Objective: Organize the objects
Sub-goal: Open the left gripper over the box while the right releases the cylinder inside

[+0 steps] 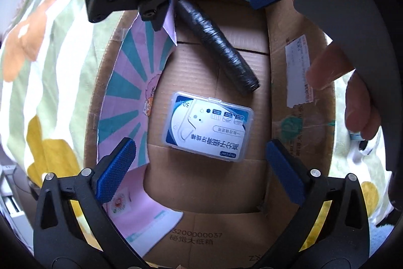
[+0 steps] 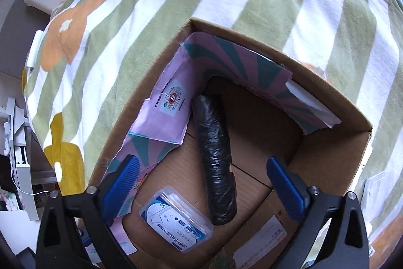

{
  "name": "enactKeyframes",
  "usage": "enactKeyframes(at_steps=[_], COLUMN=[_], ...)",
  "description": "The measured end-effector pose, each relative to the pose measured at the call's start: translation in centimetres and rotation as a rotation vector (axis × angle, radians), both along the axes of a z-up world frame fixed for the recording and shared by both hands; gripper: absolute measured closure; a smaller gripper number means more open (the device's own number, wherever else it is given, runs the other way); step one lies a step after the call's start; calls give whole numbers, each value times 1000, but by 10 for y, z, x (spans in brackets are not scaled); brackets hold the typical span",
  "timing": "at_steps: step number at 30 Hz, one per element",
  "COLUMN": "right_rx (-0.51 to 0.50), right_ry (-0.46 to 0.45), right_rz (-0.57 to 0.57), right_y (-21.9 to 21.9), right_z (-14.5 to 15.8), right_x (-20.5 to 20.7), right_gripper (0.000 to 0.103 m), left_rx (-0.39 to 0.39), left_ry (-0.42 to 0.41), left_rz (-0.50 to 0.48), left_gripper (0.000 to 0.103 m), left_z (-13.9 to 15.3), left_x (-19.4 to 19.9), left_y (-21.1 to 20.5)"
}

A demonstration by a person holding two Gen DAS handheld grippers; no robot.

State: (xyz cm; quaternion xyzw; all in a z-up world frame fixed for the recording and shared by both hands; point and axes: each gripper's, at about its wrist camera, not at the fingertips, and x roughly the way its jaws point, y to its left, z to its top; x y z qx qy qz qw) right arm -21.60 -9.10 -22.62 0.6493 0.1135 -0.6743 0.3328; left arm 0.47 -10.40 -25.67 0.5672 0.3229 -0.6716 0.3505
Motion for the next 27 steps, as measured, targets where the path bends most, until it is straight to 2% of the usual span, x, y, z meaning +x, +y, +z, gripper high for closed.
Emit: enactKeyframes(at_steps=[6, 16, 27], right_rx=[-10, -26, -75], right_ry=[-2, 50, 141], right_rz=[-5, 12, -46], right_y=[1, 4, 48], right_z=[7, 37, 110], right_x=[1, 14, 35], right_gripper=[2, 2, 2], left_rx=[-11, -48, -93], left_ry=[11, 37, 110], left_rz=[1, -15, -51], left_gripper=[0, 0, 0], left_z=[9, 30, 80], left_x=[3, 13, 25], left_y=[0, 11, 30])
